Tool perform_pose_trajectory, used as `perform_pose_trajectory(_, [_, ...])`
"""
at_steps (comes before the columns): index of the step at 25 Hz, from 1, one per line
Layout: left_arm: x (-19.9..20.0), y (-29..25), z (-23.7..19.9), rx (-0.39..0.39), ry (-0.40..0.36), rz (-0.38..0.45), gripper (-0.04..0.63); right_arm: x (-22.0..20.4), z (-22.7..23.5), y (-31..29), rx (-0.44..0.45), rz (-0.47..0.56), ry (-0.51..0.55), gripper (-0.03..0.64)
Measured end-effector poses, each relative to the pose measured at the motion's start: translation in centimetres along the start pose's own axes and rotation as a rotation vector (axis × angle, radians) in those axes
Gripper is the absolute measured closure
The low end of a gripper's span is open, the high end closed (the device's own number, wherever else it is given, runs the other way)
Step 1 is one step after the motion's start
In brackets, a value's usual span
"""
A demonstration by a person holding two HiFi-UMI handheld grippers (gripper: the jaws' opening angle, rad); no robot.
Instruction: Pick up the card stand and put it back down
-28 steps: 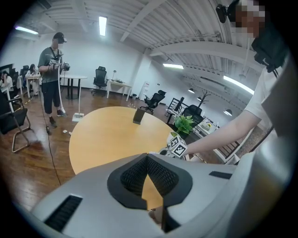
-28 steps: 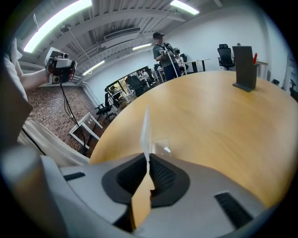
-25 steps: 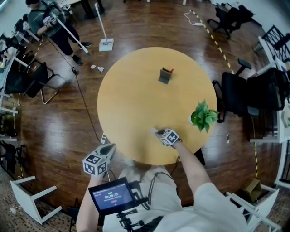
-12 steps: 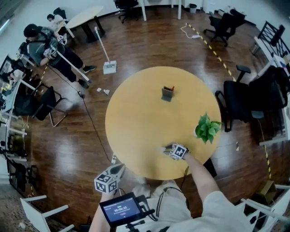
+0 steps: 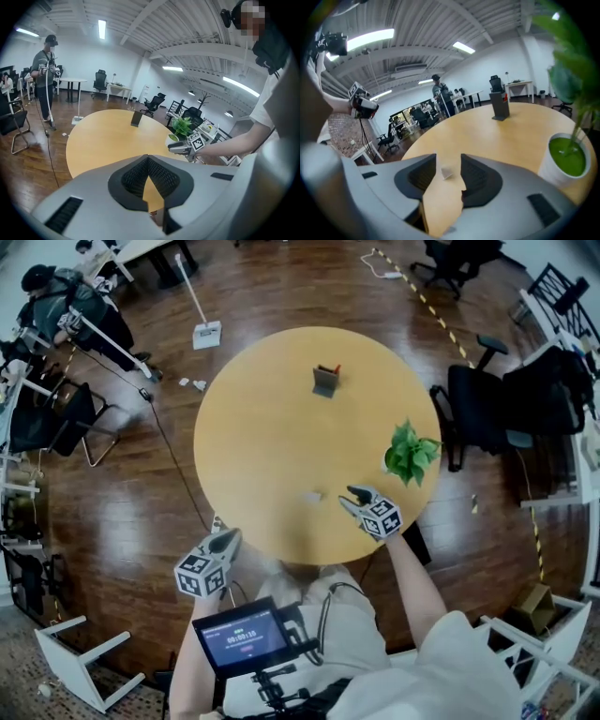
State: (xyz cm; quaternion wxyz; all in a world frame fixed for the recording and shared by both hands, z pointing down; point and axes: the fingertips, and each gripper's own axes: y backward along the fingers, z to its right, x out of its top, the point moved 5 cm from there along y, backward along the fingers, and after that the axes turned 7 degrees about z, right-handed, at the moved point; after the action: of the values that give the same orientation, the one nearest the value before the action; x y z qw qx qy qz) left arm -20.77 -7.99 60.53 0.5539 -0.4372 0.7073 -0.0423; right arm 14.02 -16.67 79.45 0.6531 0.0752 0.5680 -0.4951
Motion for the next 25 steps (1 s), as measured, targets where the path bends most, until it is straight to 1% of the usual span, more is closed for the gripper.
perform_pose_trajectory(3, [0.2,0.0,0.7,0.006,0.014,0.041,0.6,1.9,-0.8,4.2,-0.038,0.112,-0.041,0.423])
perform_pose_trajectory(7, [0.2,0.2,1.7,0.02,0.036,0.087,0.6,4.3,-2.0,8.4,-0.069,0.245,-0.062,0.425])
perform_pose_trajectory(12, [-1.1,-0.1,2.3,0.034,0.086,0.108,0.6,6.0,-2.6,10.5,-0.128,0.317,-0.079,0.466])
perform_pose_trajectory(15, [-1.5,-0.3,2.2,0.032,0.128,0.127,0.6,7.5,-3.3,11.1,-0.15,0.356,-0.099,0.468])
perform_pose_trajectory(17, [-1.5,-0.8,2.4,0.014,0.143,0.139,0.6,8.6,-3.6,11.8,-0.15,0.386,-0.109,0.468])
perform_pose_trajectory(19, [-1.4,-1.2,2.7,-0.017,0.144,0.143,0.6,9.7,-4.4,12.6,-0.153,0.412,-0.108,0.468])
perform_pose_trajectory(22, [-0.3,-1.3,2.8,-0.078,0.127,0.162,0.6,11.7,-6.0,14.2,-0.178,0.455,-0.086,0.469])
perform_pose_trajectory(25, [1.2,-0.5,2.5,-0.13,0.104,0.181,0.6,13.7,-8.0,15.7,-0.222,0.493,-0.077,0.471])
